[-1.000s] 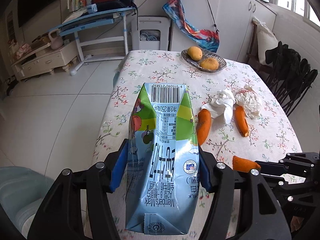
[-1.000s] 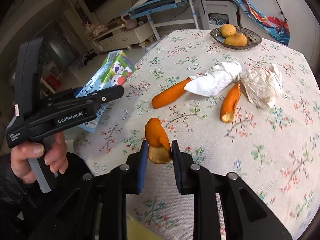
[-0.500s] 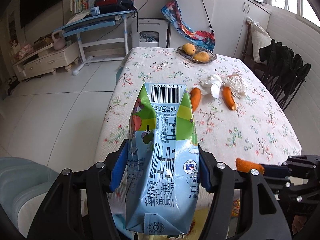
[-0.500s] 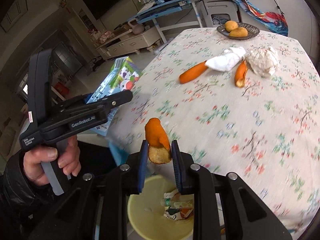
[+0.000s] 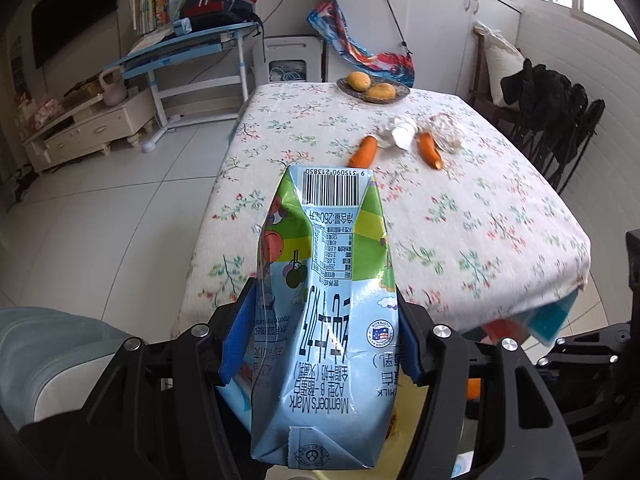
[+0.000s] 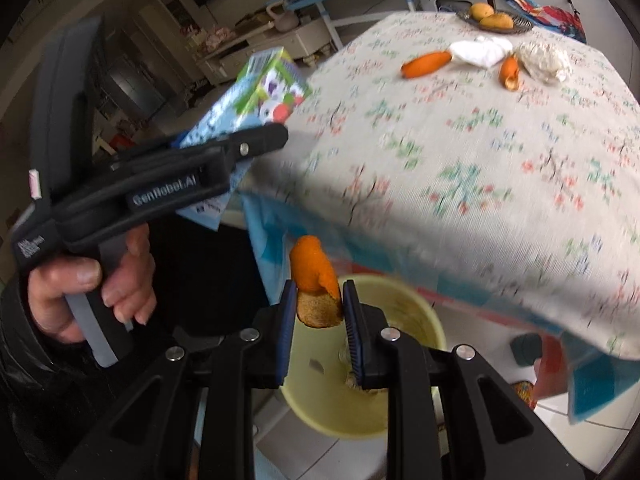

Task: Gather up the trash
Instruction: 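Carry the peel over the yellow bucket and open the right tool while the left tool holds the carton, then carry the blue juice carton over the yellow bucket and open the left tool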

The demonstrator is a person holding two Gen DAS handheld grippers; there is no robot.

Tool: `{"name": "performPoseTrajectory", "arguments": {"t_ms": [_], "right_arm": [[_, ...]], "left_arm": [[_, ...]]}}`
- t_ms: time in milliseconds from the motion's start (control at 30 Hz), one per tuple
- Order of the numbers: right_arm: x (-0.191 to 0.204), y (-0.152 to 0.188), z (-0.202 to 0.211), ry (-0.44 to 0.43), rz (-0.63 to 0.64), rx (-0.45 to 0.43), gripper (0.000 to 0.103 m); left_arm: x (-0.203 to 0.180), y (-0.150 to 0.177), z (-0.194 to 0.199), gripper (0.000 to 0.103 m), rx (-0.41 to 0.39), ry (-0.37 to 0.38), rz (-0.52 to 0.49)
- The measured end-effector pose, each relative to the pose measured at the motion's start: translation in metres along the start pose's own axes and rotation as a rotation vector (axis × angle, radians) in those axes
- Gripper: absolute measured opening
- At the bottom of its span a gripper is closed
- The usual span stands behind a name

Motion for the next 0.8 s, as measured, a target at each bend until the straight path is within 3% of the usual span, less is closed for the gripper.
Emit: {"name": "performPoseTrajectory", "arguments": {"t_ms": [500, 633, 800], "right_arm": [[0.02, 0.033, -0.045, 0.084, 0.077, 0.164, 0.024], [0.02, 0.042, -0.049, 0.121, 0.064, 0.187, 0.037], [0.015, 0.04, -0.042, 0.14, 0.038, 0.156, 0.044]], "left_arm": [[-0.01, 0.03, 0.017, 0.058, 0.011, 0.016, -0.028], [-0.012, 0.034, 0.02, 0.058, 0.012, 0.02, -0.034], [-0.016, 0.039, 0.021, 0.058, 0.016, 0.026, -0.05]]}}
Point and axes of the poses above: each gripper's, at about its wrist camera, not at the fingertips, and z roughly against the way its jaws point, x to its left, y to its underside, the point moved 1 cm from there along -z, roughly the way its jaws point, and after that the axes turned 4 degrees about x, right-handed, at the moved point
